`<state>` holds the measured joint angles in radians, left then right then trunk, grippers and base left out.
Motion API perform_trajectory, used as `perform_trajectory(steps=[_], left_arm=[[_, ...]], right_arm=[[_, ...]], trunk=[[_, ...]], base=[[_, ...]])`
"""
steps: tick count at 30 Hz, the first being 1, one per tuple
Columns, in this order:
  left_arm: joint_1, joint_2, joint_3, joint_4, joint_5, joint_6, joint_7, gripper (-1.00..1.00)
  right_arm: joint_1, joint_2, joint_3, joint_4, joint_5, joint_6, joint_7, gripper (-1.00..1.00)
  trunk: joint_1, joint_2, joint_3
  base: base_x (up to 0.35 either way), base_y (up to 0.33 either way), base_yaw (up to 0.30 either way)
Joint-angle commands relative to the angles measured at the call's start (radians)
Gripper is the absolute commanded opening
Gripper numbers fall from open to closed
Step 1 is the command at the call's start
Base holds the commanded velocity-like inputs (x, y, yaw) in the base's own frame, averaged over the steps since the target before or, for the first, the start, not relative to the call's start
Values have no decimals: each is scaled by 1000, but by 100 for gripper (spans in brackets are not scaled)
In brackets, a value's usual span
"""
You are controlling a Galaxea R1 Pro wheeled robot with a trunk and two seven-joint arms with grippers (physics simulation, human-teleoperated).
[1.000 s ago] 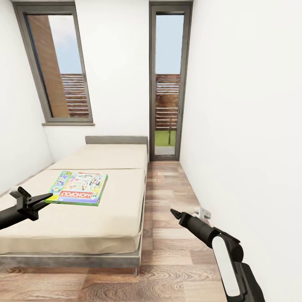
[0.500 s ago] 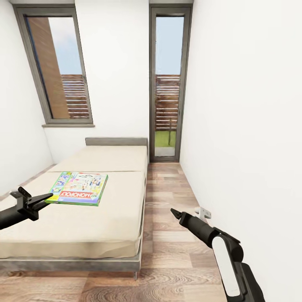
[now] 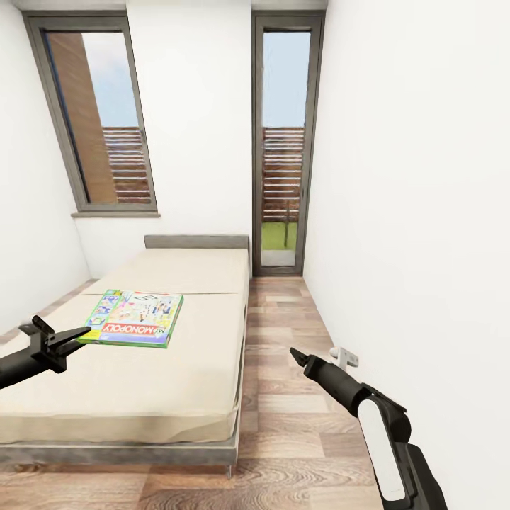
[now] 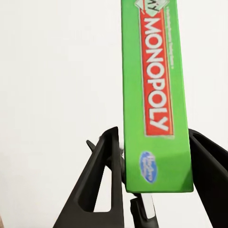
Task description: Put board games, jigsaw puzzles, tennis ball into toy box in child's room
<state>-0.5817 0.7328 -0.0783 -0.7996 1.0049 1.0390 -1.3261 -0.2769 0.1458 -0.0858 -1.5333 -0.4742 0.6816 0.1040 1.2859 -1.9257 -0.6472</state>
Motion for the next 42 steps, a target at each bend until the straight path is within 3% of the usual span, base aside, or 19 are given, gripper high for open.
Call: perform_trajectory(steps=[1,11,21,42], left_arm=[[-1,2,-5,1,3,8,-4,-100],[-1,5,-3,2,1,8,-4,-100],[-1,5,-3,2,1,8,-3,-100],[-1,7,-5,2,1,8,-1,-100]], right_arm=[[-1,1,-3,-1,3,6,7,100],[-1,0,-6,2,-2,5,8,100],[-1,1,-4,64,3,3,8,100],[-1,2,-3,59,-1,3,8,100]], trunk=[[-4,7,2],[-42,77,33],[-81,147,65],[-161,294,131]], base=[[0,0,0],[0,0,0],[0,0,0],[0,0,0]])
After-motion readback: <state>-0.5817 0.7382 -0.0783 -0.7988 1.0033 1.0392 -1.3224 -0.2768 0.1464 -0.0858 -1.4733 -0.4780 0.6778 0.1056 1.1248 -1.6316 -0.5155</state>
